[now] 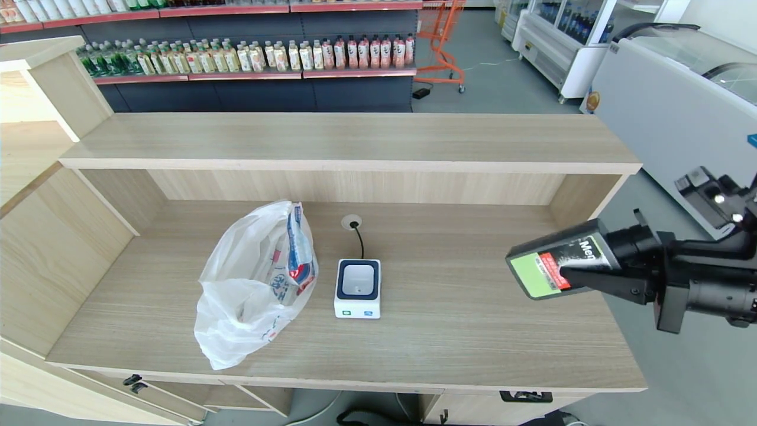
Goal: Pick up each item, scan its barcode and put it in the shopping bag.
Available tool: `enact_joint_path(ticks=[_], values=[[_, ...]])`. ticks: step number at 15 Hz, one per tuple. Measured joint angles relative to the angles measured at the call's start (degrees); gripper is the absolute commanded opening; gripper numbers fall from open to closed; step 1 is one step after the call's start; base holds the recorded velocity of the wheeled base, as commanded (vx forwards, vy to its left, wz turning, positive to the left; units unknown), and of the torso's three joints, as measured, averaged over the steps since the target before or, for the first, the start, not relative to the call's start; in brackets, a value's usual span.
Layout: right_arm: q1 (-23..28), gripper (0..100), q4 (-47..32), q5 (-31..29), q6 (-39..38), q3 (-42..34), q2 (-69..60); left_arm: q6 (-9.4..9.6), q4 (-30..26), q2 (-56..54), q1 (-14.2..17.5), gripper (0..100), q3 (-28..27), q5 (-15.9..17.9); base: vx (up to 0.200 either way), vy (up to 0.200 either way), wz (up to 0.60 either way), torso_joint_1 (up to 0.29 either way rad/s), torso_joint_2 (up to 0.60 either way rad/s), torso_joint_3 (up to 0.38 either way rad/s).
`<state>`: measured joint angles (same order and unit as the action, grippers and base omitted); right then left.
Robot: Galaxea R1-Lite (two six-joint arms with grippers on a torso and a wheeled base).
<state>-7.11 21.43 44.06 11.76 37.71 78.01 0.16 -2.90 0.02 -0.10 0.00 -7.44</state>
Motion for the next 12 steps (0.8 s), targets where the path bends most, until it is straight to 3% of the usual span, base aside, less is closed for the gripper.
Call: enact_joint_path(ticks=[2,4,9,12], values=[[-4.68,0,1.32,-5.85,-23.14,3.67,4.24,0.02,0.01,0.0,0.0,100,0.0,0.0,0.0,0.0,0.0,0.0,0.0,0.0],[-8.51,0,2.33,-8.51,-31.88,7.02,10.25,0.02,0.0,0.0,0.0,100,0.0,-0.02,0.0,0.0,0.0,0.0,0.0,0.0],[-16.21,0,2.77,-11.59,-32.32,11.65,23.2,0.02,0.01,0.0,0.0,100,0.0,0.0,0.0,0.0,0.0,0.0,0.0,0.0],[-19.35,0,2.9,-19.24,-31.9,15.35,29.32,0.02,0.01,0.0,0.02,100,0.0,0.0,0.0,0.0,0.0,0.0,0.0,0.0]])
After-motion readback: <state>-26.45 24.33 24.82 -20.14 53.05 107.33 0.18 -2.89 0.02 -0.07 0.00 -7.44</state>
